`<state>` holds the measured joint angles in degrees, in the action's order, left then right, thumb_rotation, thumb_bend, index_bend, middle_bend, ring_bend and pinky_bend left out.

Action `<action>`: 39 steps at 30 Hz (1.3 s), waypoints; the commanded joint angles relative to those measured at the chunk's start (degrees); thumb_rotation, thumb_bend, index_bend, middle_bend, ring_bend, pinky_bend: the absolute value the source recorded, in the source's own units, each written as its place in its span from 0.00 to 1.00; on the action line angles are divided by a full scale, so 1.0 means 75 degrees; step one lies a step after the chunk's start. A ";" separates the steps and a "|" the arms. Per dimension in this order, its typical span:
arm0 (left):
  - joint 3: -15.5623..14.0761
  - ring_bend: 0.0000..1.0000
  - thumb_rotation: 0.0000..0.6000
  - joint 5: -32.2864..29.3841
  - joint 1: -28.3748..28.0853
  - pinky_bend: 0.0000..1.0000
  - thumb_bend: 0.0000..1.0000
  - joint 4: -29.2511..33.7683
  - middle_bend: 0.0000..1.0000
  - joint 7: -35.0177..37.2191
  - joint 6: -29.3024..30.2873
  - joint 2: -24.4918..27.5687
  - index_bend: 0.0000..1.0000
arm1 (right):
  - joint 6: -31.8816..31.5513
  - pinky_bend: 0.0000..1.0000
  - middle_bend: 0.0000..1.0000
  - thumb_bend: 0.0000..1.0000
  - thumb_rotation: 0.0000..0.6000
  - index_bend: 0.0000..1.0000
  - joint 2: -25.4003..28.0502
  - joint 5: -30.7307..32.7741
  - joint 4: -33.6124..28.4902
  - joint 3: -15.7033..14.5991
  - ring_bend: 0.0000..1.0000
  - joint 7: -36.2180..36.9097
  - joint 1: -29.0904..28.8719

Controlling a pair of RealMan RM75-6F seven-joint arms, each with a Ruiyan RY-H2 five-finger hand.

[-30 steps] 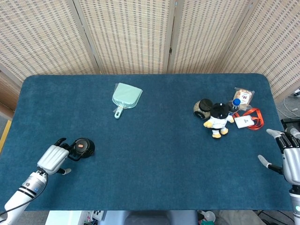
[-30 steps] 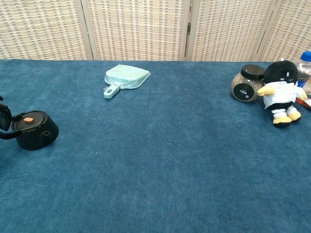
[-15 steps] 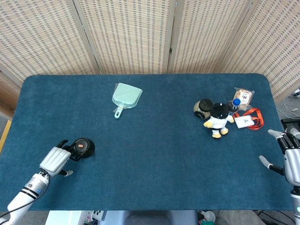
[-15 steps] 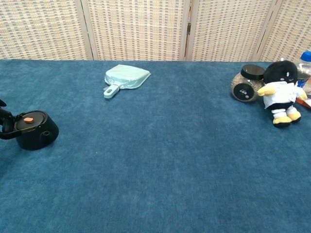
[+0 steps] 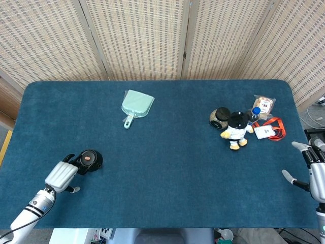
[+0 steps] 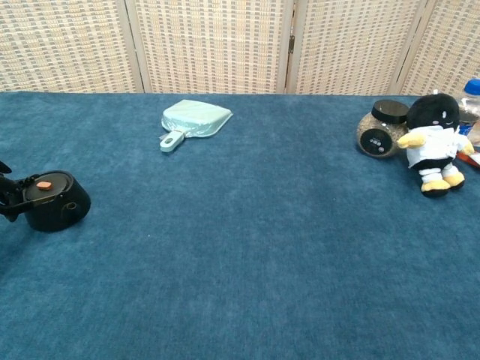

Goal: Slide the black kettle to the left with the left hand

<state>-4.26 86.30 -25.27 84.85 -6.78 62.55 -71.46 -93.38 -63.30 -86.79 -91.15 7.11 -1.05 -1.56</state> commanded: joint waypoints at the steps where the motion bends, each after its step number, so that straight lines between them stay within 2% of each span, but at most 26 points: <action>1: 0.0016 0.35 1.00 -0.0053 -0.0003 0.09 0.10 0.0039 0.47 -0.0068 -0.0065 -0.0029 0.48 | 0.0025 0.34 0.30 0.11 1.00 0.25 -0.0007 0.0016 0.0020 -0.0009 0.23 0.0023 0.0003; 9: 0.0048 0.36 1.00 -0.0169 0.0009 0.08 0.10 0.0126 0.47 -0.0260 -0.0178 -0.0089 0.49 | 0.0017 0.33 0.30 0.11 1.00 0.25 -0.0016 0.0053 0.0082 -0.0029 0.23 0.0108 0.0054; 29: 0.0213 0.49 0.94 -0.0754 0.0008 0.05 0.10 0.0437 0.61 -0.0948 -0.0468 -0.0243 0.57 | 0.0072 0.29 0.30 0.11 1.00 0.25 -0.0053 0.0109 0.0242 -0.0029 0.23 0.0291 0.0079; 36: 0.0349 0.60 0.88 -0.0924 0.0015 0.05 0.10 0.0401 0.74 -0.0882 -0.0438 -0.0417 0.69 | 0.0093 0.28 0.30 0.11 1.00 0.25 -0.0072 0.0137 0.0314 -0.0019 0.23 0.0357 0.0080; 38: 0.0411 0.63 0.81 -0.0981 0.0016 0.05 0.10 0.0384 0.78 -0.0807 -0.0416 -0.0463 0.72 | 0.0100 0.28 0.30 0.11 1.00 0.25 -0.0075 0.0143 0.0329 -0.0018 0.23 0.0372 0.0081; 39: 0.0448 0.64 0.73 -0.1018 0.0012 0.05 0.10 0.0388 0.80 -0.0770 -0.0410 -0.0481 0.74 | 0.0101 0.28 0.30 0.11 1.00 0.25 -0.0079 0.0149 0.0340 -0.0014 0.23 0.0381 0.0081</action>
<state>-1.09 78.85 -25.17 87.78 -12.75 59.40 -74.93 -92.62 -63.88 -85.68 -88.62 7.00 1.79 -0.95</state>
